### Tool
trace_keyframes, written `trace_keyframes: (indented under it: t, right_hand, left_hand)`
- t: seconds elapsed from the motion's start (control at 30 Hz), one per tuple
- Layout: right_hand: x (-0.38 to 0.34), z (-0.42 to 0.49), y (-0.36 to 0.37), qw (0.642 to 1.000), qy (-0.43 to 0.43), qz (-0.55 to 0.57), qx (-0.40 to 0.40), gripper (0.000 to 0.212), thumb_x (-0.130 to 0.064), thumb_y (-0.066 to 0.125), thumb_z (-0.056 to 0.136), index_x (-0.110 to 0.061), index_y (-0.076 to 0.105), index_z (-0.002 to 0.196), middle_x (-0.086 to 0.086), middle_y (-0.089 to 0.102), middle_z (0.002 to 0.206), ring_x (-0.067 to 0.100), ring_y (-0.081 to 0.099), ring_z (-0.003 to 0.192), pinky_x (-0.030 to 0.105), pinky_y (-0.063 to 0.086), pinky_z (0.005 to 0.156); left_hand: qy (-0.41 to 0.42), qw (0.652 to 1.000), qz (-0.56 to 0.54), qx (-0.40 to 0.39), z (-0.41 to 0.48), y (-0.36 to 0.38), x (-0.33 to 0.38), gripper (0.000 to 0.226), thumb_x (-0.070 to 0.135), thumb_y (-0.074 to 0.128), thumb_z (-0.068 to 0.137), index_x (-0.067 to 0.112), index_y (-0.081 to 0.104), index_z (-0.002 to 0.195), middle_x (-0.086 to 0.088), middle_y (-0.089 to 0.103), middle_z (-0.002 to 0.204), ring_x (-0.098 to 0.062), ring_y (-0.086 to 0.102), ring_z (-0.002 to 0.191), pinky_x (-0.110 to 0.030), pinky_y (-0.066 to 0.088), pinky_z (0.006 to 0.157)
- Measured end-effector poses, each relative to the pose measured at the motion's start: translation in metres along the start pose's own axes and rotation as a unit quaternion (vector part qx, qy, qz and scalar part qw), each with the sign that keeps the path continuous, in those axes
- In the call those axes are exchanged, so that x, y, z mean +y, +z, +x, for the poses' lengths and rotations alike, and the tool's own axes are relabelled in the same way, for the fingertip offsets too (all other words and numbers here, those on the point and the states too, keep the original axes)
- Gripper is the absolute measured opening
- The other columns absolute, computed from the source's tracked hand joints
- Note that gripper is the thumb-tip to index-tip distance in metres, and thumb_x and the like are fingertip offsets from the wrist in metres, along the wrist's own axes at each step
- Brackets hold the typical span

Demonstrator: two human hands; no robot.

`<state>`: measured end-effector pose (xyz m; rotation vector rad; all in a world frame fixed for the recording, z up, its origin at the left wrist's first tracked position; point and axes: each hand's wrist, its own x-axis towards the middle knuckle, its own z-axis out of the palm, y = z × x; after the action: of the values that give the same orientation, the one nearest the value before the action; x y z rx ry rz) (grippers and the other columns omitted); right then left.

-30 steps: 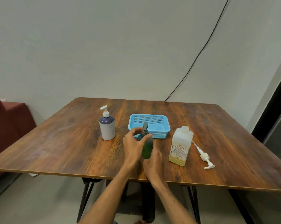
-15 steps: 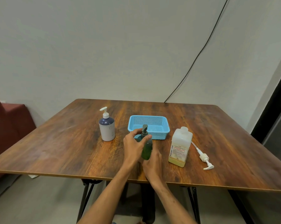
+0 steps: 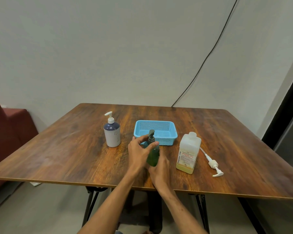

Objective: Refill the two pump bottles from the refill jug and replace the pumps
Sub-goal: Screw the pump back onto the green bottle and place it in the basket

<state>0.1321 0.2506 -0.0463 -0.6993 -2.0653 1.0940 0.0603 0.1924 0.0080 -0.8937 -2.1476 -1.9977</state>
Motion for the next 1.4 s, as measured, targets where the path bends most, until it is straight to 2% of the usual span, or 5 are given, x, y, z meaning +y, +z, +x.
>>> trace_keyframes:
  t: [0.57,0.7,0.9,1.17,1.4]
  right_hand:
    - [-0.004,0.002,-0.006,0.999,0.013,-0.027,-0.020,0.079,-0.035,0.084,0.075,-0.031,0.041,0.141,-0.003,0.063,0.129,0.016,0.060,0.119,0.037,0.055,0.096]
    - [-0.008,0.004,-0.010,1.000,0.011,-0.014,-0.014,0.082,-0.042,0.082,0.073,-0.032,0.037,0.141,-0.002,0.060,0.133,0.017,0.058,0.121,0.037,0.053,0.097]
    - [-0.008,0.008,-0.010,1.000,-0.002,0.022,0.000,0.071,-0.038,0.088,0.067,-0.038,0.050,0.126,-0.011,0.063,0.122,0.011,0.059,0.114,0.038,0.055,0.094]
    - [-0.041,0.045,-0.016,0.998,-0.012,0.058,0.013,0.086,-0.037,0.091,0.066,-0.020,0.050,0.139,-0.004,0.058,0.134,0.015,0.056,0.120,0.037,0.052,0.101]
    - [-0.071,0.104,-0.017,0.999,-0.027,0.038,0.023,0.071,-0.028,0.090,0.066,-0.020,0.054,0.127,-0.006,0.057,0.111,0.013,0.056,0.102,0.037,0.054,0.093]
  left_hand:
    - [-0.012,0.999,0.000,-0.034,0.000,-0.004,-0.006,0.045,0.037,0.082,0.077,0.024,0.070,0.118,0.013,0.071,0.116,-0.002,0.064,0.110,-0.028,0.056,0.093]
    - [-0.010,0.999,-0.030,-0.043,-0.005,-0.009,0.000,0.056,0.029,0.084,0.075,0.022,0.064,0.127,0.008,0.067,0.124,0.010,0.060,0.109,-0.016,0.052,0.091]
    - [-0.006,0.998,-0.055,-0.031,-0.006,-0.030,0.000,0.055,0.023,0.086,0.074,0.021,0.066,0.125,0.009,0.068,0.125,-0.007,0.060,0.120,-0.042,0.050,0.104]
    - [0.022,0.996,-0.081,-0.007,0.022,-0.056,0.009,0.041,0.019,0.079,0.083,0.019,0.067,0.123,0.008,0.069,0.121,-0.009,0.064,0.115,-0.039,0.053,0.100]
    - [0.005,0.997,-0.074,0.010,0.061,-0.057,0.008,0.035,0.016,0.075,0.086,0.023,0.066,0.119,0.006,0.069,0.121,-0.010,0.066,0.112,-0.029,0.056,0.093]
